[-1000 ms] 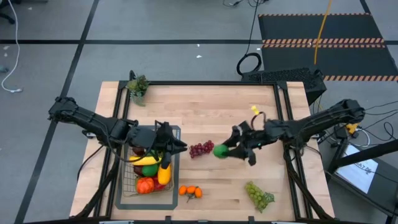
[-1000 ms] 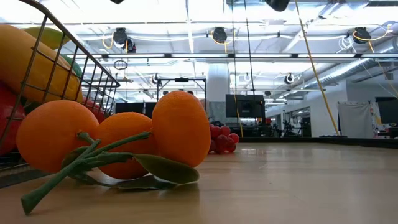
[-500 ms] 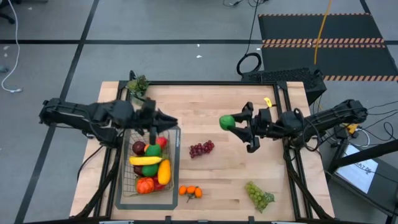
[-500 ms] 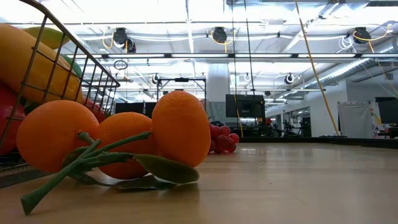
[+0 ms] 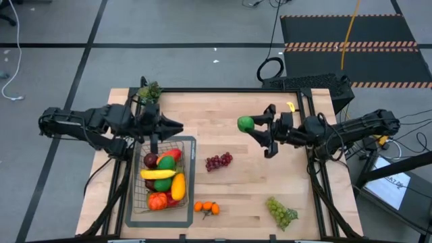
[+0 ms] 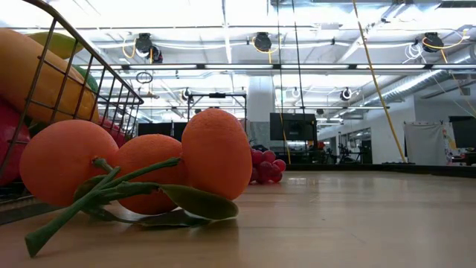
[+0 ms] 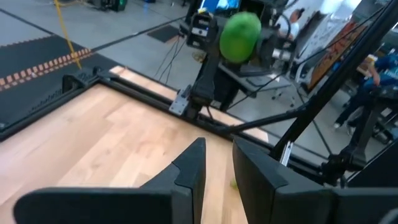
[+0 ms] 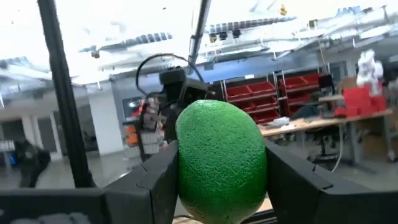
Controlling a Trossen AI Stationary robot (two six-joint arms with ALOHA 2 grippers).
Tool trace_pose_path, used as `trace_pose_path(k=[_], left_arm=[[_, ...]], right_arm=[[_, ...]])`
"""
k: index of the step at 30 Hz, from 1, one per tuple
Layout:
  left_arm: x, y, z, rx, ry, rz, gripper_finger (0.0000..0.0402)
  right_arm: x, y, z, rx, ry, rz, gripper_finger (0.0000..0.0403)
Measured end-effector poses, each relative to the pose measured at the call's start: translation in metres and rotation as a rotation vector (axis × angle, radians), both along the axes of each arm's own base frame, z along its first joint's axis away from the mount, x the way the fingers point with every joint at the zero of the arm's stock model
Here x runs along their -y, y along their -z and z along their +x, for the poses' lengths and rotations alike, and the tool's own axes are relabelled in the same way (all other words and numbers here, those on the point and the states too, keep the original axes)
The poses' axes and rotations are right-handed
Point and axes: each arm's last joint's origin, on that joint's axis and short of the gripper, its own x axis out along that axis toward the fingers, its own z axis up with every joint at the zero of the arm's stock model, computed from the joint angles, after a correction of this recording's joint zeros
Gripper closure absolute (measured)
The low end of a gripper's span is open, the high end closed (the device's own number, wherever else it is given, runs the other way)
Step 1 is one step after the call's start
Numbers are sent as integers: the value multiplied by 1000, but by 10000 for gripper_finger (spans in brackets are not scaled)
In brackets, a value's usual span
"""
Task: Build produce basket
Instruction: Put the green lime into the wire basket
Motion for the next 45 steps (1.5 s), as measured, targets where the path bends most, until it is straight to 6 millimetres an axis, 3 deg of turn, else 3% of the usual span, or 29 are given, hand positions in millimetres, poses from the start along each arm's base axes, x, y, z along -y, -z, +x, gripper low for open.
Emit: trace_pose_path(k=[19,30,39,45], left_arm=[[2,9,-1,-100,84,102,321],[2,10,-1,-107,88,118,321],[2,16,-2,-173,88,115,321],[2,18,1,-180,69,49,321]], right_arm=[[14,3,3,95,-205,794,209],[13,2,3,147,-305,1065,209],[13,4,3,143,-332,1150,209],[13,7,4,88,-272,1029,209]])
